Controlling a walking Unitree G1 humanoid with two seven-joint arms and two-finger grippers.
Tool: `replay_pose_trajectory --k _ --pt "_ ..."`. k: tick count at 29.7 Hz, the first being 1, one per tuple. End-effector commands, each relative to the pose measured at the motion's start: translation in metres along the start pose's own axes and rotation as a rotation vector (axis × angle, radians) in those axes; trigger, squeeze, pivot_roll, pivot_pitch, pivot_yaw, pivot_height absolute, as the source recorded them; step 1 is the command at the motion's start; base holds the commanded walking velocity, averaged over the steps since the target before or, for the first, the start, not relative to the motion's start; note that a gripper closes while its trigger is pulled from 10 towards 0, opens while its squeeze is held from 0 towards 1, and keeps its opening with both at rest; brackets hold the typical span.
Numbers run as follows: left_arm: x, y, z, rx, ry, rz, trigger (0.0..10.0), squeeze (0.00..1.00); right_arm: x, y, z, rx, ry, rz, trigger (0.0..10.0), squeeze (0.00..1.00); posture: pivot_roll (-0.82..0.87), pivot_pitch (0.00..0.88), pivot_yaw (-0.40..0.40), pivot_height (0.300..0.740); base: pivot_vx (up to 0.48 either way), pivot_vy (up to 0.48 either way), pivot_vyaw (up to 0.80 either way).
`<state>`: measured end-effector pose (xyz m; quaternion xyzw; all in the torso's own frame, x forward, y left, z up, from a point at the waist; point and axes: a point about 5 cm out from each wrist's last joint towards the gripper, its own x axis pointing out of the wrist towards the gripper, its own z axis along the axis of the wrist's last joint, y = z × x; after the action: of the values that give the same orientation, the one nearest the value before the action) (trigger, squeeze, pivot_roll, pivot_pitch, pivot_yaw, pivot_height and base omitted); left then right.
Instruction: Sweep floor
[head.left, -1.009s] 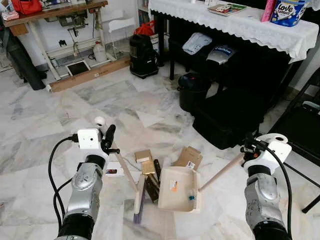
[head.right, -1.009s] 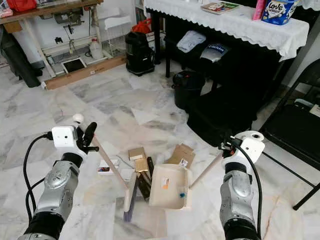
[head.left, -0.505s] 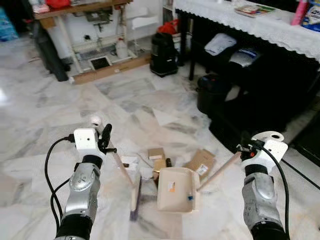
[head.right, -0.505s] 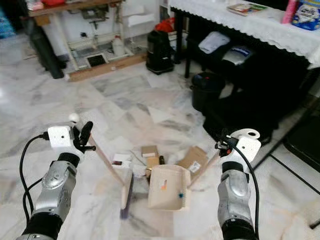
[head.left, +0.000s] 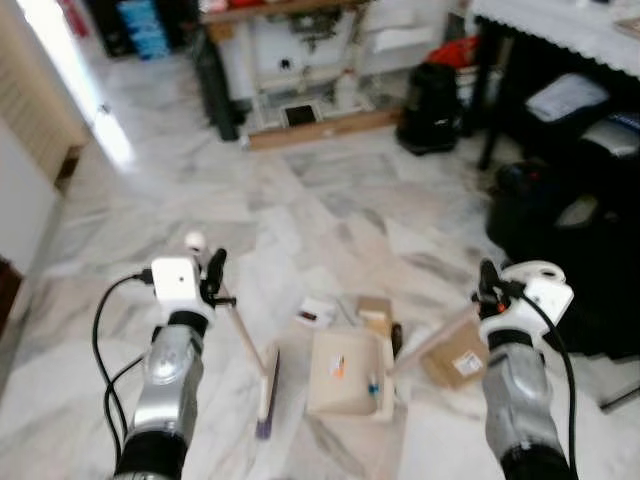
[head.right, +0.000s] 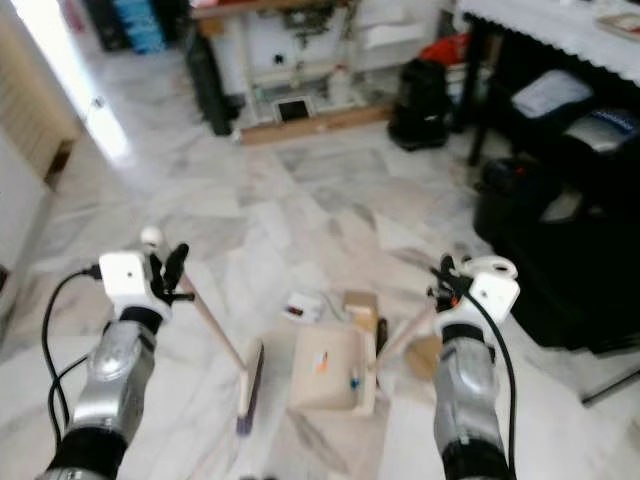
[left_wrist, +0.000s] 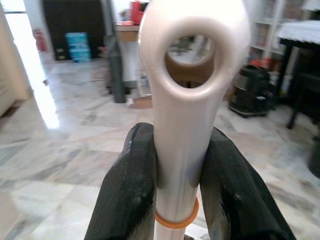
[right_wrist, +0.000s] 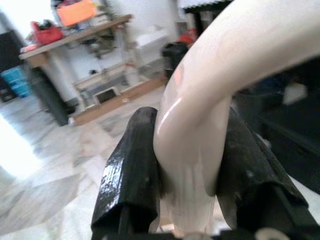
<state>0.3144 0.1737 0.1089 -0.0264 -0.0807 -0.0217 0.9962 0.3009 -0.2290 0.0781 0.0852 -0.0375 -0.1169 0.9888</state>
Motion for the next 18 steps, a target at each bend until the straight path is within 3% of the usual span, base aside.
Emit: replay_pose_trajectory --k 1,18 --pt "0.0019 0.0047 0.0083 0.004 -0.034 0.01 10.0 0.0 0.0077 0.0117 0.0157 0.011 -0.07 0.035 10.0 0.0 0.0 0.0 0.035 0.74 0.0 0.0 0.8" --pt "-0.0002 0.002 0.0062 0.0 -0.03 0.017 10.0 0.0 0.0132 0.0113 0.02 0.01 -0.073 0.054 10.0 0.0 0.0 0.0 0.013 0.74 0.0 0.0 0.8"
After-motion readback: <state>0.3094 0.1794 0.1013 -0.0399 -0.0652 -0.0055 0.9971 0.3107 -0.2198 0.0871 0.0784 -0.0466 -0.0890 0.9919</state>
